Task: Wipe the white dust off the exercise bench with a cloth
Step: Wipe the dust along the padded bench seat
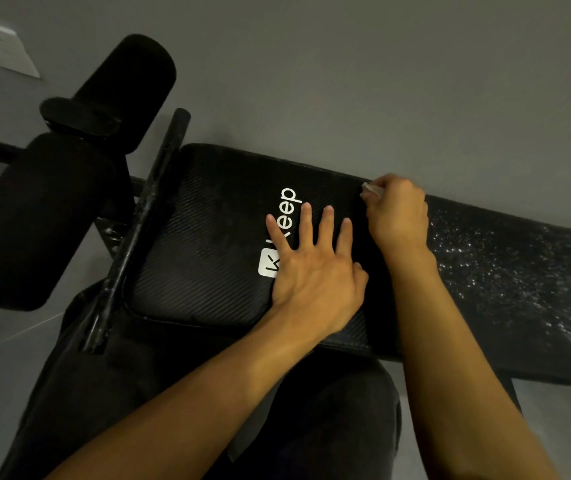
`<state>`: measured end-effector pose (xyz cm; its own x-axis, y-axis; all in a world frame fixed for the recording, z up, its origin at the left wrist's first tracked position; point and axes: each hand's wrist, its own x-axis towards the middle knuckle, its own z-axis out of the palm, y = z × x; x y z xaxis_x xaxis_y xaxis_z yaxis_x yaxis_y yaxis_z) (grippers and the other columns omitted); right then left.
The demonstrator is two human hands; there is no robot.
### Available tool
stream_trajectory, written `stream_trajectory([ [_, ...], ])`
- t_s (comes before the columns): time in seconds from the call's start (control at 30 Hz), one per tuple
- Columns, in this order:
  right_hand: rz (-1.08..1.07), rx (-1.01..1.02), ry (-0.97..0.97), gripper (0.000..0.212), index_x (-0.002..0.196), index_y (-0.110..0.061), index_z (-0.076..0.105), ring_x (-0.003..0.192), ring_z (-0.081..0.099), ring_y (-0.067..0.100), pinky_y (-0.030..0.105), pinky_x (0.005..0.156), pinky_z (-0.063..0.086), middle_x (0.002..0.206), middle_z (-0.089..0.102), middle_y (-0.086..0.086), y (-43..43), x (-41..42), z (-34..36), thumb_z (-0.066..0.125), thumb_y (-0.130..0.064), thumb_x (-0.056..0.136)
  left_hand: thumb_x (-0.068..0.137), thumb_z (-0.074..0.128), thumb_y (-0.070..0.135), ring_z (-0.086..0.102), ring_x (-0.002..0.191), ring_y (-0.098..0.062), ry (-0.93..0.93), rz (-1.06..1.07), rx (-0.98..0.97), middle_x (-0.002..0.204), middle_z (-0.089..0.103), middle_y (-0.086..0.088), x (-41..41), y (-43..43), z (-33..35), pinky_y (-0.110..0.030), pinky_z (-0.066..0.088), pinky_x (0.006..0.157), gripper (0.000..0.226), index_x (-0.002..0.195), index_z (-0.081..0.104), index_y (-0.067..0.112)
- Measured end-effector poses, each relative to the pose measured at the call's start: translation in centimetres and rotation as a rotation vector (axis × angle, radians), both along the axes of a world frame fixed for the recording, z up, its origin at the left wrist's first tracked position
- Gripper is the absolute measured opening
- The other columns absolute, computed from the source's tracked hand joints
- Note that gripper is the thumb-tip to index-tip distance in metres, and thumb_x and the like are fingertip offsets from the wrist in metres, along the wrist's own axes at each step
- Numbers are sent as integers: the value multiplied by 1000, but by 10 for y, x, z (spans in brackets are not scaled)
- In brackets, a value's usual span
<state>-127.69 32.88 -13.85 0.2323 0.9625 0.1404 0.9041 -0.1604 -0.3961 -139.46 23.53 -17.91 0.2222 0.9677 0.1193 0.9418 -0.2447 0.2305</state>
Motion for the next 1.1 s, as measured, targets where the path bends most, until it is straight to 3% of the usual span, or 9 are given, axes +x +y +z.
stream_trajectory([
  [0.13,35,-26,-36,28,120,-13,66,104,64,38,42,84,51,117,65,16,8,-6,6,61,-29,98,99,28,50,4,157,-45,-3,-4,5,170,17,-17,0,0,0,-81,2,112,71,162,24,16],
  [0.3,149,0,-31,25,114,-17,69,94,66,29,42,78,55,111,66,8,-62,-4,2,60,-34,98,98,27,50,7,157,-45,2,-3,20,170,19,-17,0,1,-1,-82,3,111,72,161,26,16],
  [0.5,63,-14,-83,28,119,-17,67,99,65,35,48,80,56,116,64,11,-44,0,4,61,-33,98,93,12,50,8,156,-45,20,-9,7,169,21,-18,-1,0,1,-82,5,112,77,161,27,17],
  [0.73,129,5,56,18,108,-22,70,88,66,22,45,73,55,105,64,-2,-129,9,1,61,-34,98,95,11,50,8,155,-48,20,-37,17,168,19,-21,-2,1,0,-84,5,110,73,161,26,24],
  [0.93,58,37,-23,21,111,-18,69,91,66,32,49,75,55,109,63,6,-92,16,-4,62,-31,97,97,19,48,11,154,-51,4,-68,30,167,22,-23,-3,1,-4,-85,7,110,64,159,31,34],
  [1.1,105,25,71,17,108,-22,70,87,66,25,47,73,55,104,63,-3,-136,14,-6,63,-33,96,99,17,45,13,154,-51,2,-99,40,166,25,-21,-6,3,-5,-85,7,111,61,156,35,37],
])
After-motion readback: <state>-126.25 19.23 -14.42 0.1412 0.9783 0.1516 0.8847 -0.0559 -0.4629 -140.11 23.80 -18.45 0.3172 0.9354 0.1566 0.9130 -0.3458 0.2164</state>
